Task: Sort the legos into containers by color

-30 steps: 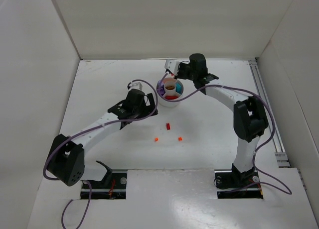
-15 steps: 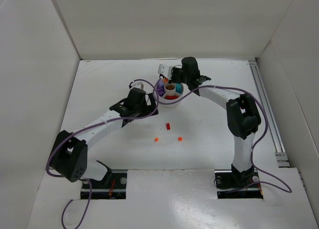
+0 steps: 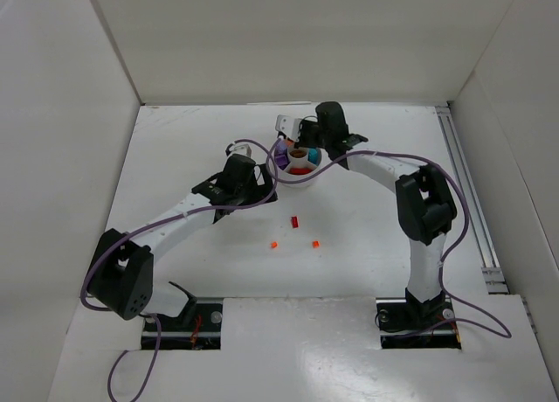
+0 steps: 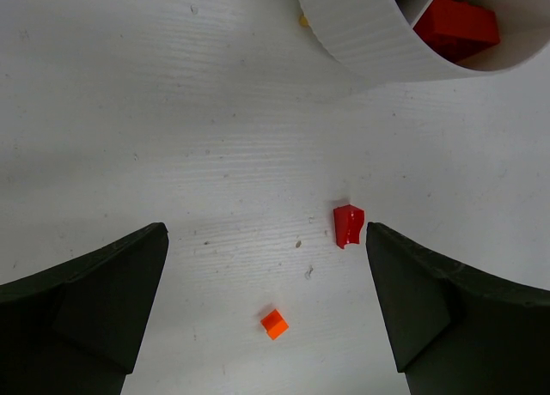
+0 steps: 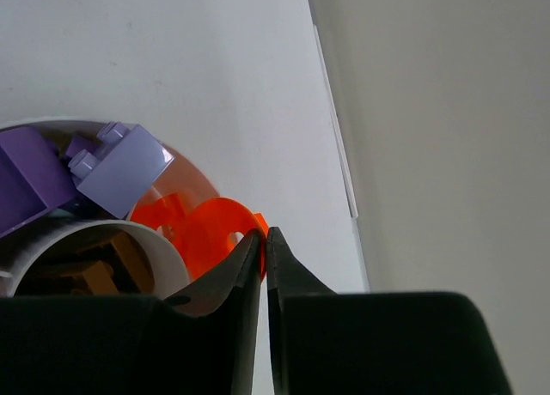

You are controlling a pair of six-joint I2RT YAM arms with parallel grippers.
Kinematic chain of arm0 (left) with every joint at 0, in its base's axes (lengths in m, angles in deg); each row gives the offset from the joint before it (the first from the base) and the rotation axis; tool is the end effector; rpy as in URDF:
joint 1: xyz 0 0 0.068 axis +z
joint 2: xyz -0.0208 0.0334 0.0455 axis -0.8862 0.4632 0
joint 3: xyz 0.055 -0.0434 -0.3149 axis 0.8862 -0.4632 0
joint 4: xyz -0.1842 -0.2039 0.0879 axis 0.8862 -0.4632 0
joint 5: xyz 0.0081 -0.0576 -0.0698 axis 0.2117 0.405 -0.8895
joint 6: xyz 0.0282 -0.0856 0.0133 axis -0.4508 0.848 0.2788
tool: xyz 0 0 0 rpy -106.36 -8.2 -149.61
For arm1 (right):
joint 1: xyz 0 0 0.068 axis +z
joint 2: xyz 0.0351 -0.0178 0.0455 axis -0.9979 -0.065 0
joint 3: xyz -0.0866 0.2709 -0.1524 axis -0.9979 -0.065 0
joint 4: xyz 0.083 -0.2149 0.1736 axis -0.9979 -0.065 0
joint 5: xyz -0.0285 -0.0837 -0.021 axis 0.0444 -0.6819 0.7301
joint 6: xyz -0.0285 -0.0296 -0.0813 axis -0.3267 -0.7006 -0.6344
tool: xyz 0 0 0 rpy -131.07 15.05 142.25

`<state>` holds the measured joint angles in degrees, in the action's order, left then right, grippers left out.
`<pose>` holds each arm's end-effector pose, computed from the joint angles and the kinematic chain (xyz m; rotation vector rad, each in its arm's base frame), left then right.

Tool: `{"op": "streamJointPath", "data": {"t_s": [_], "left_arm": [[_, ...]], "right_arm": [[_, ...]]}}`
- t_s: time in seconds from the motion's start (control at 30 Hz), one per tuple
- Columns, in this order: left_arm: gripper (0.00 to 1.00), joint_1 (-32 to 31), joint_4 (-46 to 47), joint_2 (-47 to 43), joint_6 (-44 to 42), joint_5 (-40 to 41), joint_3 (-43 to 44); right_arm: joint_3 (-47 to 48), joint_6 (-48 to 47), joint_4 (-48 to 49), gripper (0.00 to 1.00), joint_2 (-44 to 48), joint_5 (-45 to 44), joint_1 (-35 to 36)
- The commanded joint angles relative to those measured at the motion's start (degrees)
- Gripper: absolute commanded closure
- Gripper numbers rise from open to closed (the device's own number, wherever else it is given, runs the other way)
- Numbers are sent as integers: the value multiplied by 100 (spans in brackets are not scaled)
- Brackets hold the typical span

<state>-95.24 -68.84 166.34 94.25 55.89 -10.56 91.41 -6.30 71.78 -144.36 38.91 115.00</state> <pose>0.2969 -0.1857 0.2523 -0.0761 2.3034 -0.5608 0.4840 0.2927 0.2648 -1.4826 1.3044 -0.0292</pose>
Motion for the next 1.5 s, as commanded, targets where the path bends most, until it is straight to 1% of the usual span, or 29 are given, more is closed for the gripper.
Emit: {"op": "streamJointPath", "data": {"t_s": [0.0, 0.07, 0.2, 0.23, 0.27, 0.3, 0.47, 0.5, 0.53, 0.6, 0.63, 0.7, 0.73, 0.77, 0.8, 0.87, 0.9, 1.0, 1.03, 1.07, 1.1, 1.13, 1.2, 1.3, 1.4, 1.47], "left_arm": [[1, 23, 19, -206, -40, -6, 88], [1, 23, 19, -258, -40, -6, 35], [1, 23, 19, -258, 12, -6, 35], [1, 23, 19, -258, 13, -6, 35], [1, 23, 19, -310, 13, -6, 35], [1, 23, 19, -311, 13, -6, -17], [1, 23, -33, -364, 13, -6, -79], [1, 23, -33, -416, 13, -67, -79], [1, 23, -33, -416, 13, -128, -140], [1, 23, -95, -416, 75, -129, -220], [1, 23, -147, -469, 135, -129, -316], [1, -108, -296, -469, 223, -51, -405], [3, -222, -454, -469, 328, 124, -474], [3, -458, -551, -469, 408, 196, -475], [3, -573, -630, -417, 478, 257, -536], [6, -802, -684, -416, 680, 415, -615], [6, -1029, -736, -416, 759, 416, -668], [11, -1451, -736, -416, 1049, 548, -852], [13, -1540, -736, -416, 1120, 600, -914], [13, -1646, -736, -364, 1199, 601, -914], [16, -1742, -736, -312, 1269, 714, -967], [17, -1935, -736, -311, 1435, 784, -967], [20, -2112, -736, -197, 1612, 1030, -967], [29, -2244, -736, -48, 1797, 1154, -967], [36, -2244, -684, 23, 1929, 1391, -967], [40, -2297, -684, 154, 2008, 1514, -967]], "right_arm": [[-61, -43, -46, 87, 117, -111, 80], [-62, -43, -46, 86, 118, -111, 80], [-62, -43, -99, 78, 240, -49, 80], [-62, -43, -99, 75, 302, -49, 80], [-114, -43, -99, 75, 303, 29, 80], [-115, -43, -99, 73, 363, 30, 80], [-246, 19, -99, 72, 723, 30, 80], [-247, 80, -99, 69, 803, -22, 80], [-299, 81, -99, 69, 899, -75, 80], [-430, 229, -99, 63, 1241, -154, 80], [-492, 308, -99, 61, 1365, -329, 80], [-755, 510, -99, 53, 1795, -330, 80], [-887, 642, -99, 50, 1962, -426, 80], [-1019, 747, -99, 45, 2129, -427, 19], [-1307, 923, -99, 1, 2479, -427, 19], [-1642, 1091, -99, 0, 2841, -541, -34], [-1966, 1213, -99, 0, 3199, -602, -34], [-2477, 1486, -99, 0, 3728, -927, -34], [-2644, 1678, -99, 0, 4087, -1024, -34], [-2985, 1750, -99, 0, 4273, -1103, -86], [-3154, 1803, -99, 0, 4458, -1156, -87], [-3304, 1873, -99, 0, 4634, -1157, -148], [-3726, 2014, -99, 0, 5144, -1236, -201], [-4156, 2155, -151, 0, 5706, -1411, -262], [-4333, 2207, -397, 0, 6075, -1517, -324], [-4333, 2207, -616, 0, 6138, -1570, -377]]}}
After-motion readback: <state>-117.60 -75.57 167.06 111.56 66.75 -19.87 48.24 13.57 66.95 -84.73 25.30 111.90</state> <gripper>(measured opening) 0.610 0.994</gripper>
